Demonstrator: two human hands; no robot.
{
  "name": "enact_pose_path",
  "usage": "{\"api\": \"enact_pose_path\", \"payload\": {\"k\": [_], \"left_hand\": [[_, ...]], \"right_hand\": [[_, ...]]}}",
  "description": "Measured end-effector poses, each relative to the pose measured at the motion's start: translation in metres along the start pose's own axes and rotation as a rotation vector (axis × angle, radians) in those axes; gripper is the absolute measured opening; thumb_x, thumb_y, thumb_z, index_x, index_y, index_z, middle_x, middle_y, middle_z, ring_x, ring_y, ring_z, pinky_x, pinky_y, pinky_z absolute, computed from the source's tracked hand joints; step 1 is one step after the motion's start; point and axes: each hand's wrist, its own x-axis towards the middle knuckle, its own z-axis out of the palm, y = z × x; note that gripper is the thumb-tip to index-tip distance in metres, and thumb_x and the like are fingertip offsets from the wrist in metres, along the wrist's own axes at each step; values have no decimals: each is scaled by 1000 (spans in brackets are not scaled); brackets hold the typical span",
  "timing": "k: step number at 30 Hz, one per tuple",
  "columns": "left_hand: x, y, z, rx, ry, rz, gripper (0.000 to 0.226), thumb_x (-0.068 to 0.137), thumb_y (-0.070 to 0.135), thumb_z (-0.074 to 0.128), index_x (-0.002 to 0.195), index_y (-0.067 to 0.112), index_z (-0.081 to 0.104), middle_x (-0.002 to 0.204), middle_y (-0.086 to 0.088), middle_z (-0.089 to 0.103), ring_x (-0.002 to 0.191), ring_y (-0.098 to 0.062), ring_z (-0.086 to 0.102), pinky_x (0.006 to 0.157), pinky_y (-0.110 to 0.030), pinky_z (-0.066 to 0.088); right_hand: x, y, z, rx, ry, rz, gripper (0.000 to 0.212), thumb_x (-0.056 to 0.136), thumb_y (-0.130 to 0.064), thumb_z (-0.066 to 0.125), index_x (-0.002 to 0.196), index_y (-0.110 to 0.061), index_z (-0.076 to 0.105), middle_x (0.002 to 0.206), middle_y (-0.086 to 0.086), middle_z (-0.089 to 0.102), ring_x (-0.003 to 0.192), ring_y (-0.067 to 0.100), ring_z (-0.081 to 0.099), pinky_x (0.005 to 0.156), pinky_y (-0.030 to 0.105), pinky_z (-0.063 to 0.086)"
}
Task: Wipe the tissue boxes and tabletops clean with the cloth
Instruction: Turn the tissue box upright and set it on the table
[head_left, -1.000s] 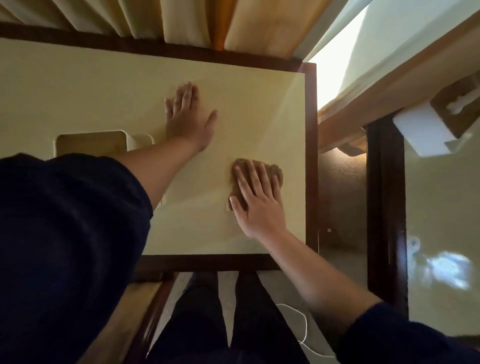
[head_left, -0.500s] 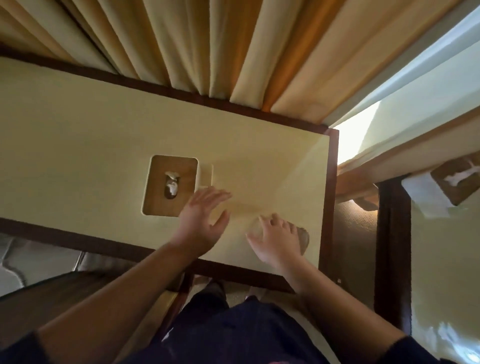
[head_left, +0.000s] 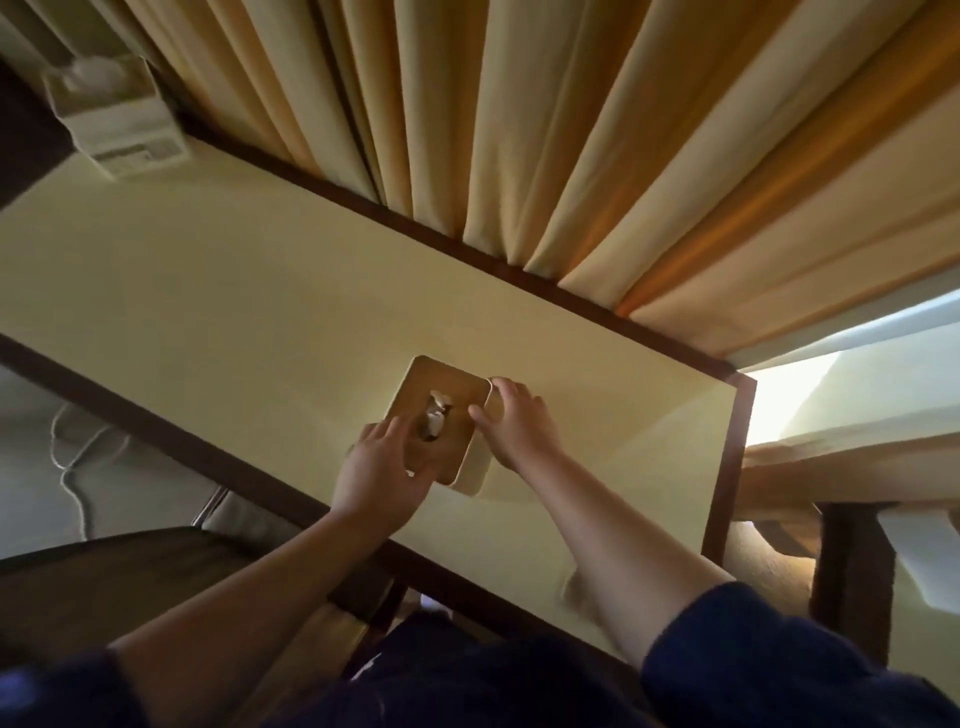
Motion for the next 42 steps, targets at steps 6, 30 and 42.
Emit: {"api": "enact_pose_path", "payload": {"k": [6,30,42], "left_hand": [[12,-17,4,74,-105,245,68,88,63,51,145,27,56,140,4,63,132,-22,55,113,-44,43],[25,-29,18,-149,-89,415,29,84,48,63,101,25,71,94,7,68,90,-17,60,79,-37,52],[31,-26,19,-176,-74,342,35,80,47,61,109,33,73,95,13,67,94,-14,58,87,-39,52]], "right_hand": [[-52,36,0,-16,-55,133,73,79,-82,66,131,-35,47,102,-15,68,99,17,69,89,41,57],[-65,18,-8,19,66,-173,22,94,-20,68,112,-33,67,104,-7,55,92,22,58,75,34,49],[-59,17,-1,-81,0,-250,31,89,-39,77,119,-35,73,114,-9,54,113,18,48,84,37,50]]}}
